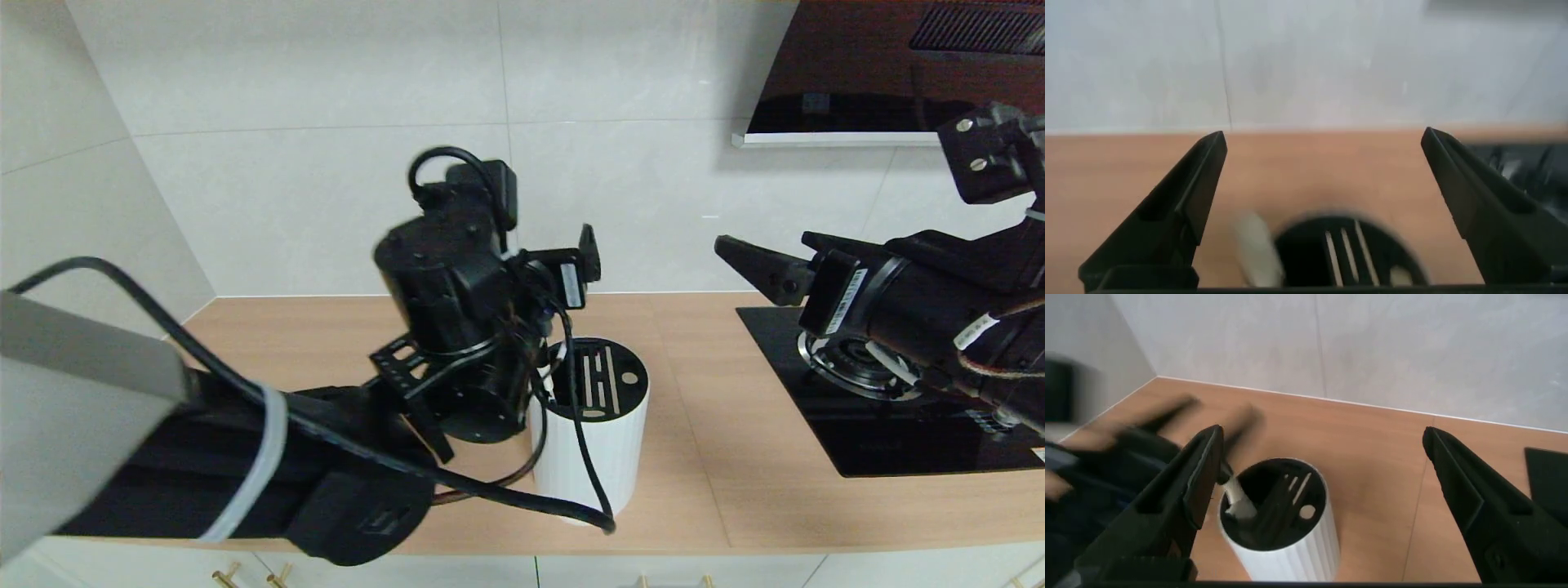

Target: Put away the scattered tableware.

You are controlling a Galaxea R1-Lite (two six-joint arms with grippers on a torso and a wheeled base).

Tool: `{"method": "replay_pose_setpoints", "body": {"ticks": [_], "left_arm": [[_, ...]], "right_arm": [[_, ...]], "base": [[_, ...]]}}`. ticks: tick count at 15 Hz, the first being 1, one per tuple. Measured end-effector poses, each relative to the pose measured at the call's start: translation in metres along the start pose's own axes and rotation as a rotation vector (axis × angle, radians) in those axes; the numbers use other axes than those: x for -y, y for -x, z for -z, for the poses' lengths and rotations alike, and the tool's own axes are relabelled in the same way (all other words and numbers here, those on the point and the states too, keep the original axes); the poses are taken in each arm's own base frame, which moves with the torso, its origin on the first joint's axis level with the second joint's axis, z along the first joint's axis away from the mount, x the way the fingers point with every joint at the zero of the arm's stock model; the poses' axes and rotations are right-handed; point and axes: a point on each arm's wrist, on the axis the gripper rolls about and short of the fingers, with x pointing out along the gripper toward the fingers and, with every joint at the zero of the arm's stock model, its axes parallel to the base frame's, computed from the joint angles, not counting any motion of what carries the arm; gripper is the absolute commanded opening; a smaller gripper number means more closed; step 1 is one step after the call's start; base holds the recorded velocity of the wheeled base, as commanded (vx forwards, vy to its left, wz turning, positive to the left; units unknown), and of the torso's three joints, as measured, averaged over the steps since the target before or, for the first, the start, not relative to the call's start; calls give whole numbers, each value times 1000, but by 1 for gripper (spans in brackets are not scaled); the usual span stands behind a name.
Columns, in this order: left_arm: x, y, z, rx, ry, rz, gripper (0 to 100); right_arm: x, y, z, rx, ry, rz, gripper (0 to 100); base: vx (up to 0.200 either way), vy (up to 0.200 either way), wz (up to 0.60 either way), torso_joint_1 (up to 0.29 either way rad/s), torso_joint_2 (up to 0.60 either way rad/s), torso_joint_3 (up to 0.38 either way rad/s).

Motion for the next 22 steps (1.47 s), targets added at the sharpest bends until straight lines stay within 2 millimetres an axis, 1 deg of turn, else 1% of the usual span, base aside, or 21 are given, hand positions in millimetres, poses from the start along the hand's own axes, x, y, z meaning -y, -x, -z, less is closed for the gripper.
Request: {"method": "replay_pose_setpoints", "body": {"ticks": [1, 2, 4, 5, 7, 8, 10, 11, 12, 14, 16, 18, 19, 21, 22], "left_arm": [[-10, 6, -19, 22, 8, 8, 100], [-22, 13, -35, 39, 12, 10, 100], [-58, 33, -61, 58, 1, -8, 100], [-74, 43, -71, 65, -5, -22, 100], [-109, 75, -93, 79, -18, -58, 100], [-121, 92, -101, 80, -24, -72, 100], [-147, 136, -114, 73, -37, -95, 100], [-157, 157, -117, 60, -46, -103, 100], [-170, 182, -117, 36, -60, -114, 100], [-191, 229, -114, 17, -73, -134, 100], [-208, 277, -101, 13, -84, -167, 100], [-218, 315, -85, 30, -91, -205, 100], [-221, 331, -76, 34, -94, -249, 100], [-224, 348, -70, 96, -77, -346, 100], [-222, 353, -67, 118, -79, -386, 100]], "right_arm": [[3, 5, -7, 26, 9, 8, 100], [8, 11, -15, 55, 17, 21, 100], [20, 30, -24, 101, 27, 58, 100], [24, 40, -26, 117, 37, 72, 100], [34, 72, -24, 145, 69, 97, 100], [39, 91, -20, 161, 79, 111, 100], [54, 132, -8, 190, 97, 185, 100], [59, 150, -3, 197, 103, 225, 100], [63, 170, 2, 202, 108, 260, 100], [65, 207, 14, 182, 118, 314, 100], [64, 242, 26, 155, 130, 394, 100], [58, 270, 33, 212, 136, 481, 100], [55, 279, 34, 253, 138, 537, 100], [49, 288, 37, 301, 154, 611, 100], [46, 291, 43, 297, 164, 620, 100]], "base": [[0, 0, 0, 0, 0, 0], [0, 0, 0, 0, 0, 0], [0, 0, 0, 0, 0, 0], [0, 0, 0, 0, 0, 0], [0, 0, 0, 0, 0, 0], [0, 0, 0, 0, 0, 0], [0, 0, 0, 0, 0, 0], [0, 0, 0, 0, 0, 0], [0, 0, 0, 0, 0, 0], [0, 0, 0, 0, 0, 0], [0, 0, 0, 0, 0, 0], [0, 0, 0, 0, 0, 0], [0, 0, 0, 0, 0, 0], [0, 0, 0, 0, 0, 0], [0, 0, 0, 0, 0, 0]]}}
